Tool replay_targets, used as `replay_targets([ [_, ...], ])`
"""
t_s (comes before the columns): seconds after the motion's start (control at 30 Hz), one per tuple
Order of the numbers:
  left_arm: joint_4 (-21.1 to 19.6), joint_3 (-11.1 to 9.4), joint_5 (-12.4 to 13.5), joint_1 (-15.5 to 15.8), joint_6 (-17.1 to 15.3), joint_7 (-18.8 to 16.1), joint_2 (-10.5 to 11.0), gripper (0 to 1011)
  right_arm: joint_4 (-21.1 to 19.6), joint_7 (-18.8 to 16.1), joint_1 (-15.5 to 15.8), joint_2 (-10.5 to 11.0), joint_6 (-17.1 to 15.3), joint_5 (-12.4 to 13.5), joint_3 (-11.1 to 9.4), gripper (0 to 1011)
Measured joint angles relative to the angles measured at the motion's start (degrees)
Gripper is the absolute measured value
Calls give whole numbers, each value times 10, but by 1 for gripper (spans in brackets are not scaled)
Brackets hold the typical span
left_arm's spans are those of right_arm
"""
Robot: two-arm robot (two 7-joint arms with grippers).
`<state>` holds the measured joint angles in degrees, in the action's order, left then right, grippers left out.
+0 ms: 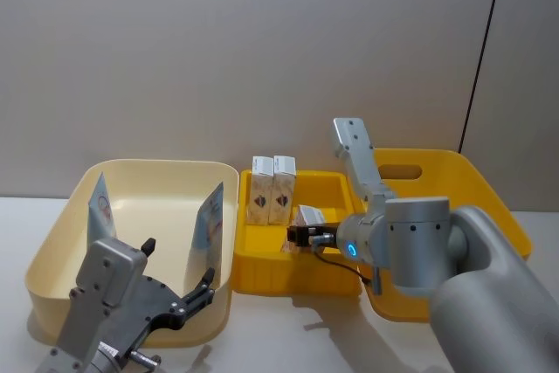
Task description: Bimanual collaborative sorting of washing and personal care products
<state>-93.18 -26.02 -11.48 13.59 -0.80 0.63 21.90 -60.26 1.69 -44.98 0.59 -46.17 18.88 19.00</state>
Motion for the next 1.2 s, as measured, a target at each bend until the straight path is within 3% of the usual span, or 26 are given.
replay_targets([
  [0.2, 0, 0, 0, 0, 0, 0, 0, 1003, 2, 0, 0, 0, 1, -1, 0, 441],
  [0.57, 0, 0, 0, 0, 0, 0, 0, 1003, -5, 0, 2, -1, 6, -1, -4, 418],
  [1.2, 0, 0, 0, 0, 0, 0, 0, 1003, -98, -2, 23, 0, 63, 4, -37, 418],
])
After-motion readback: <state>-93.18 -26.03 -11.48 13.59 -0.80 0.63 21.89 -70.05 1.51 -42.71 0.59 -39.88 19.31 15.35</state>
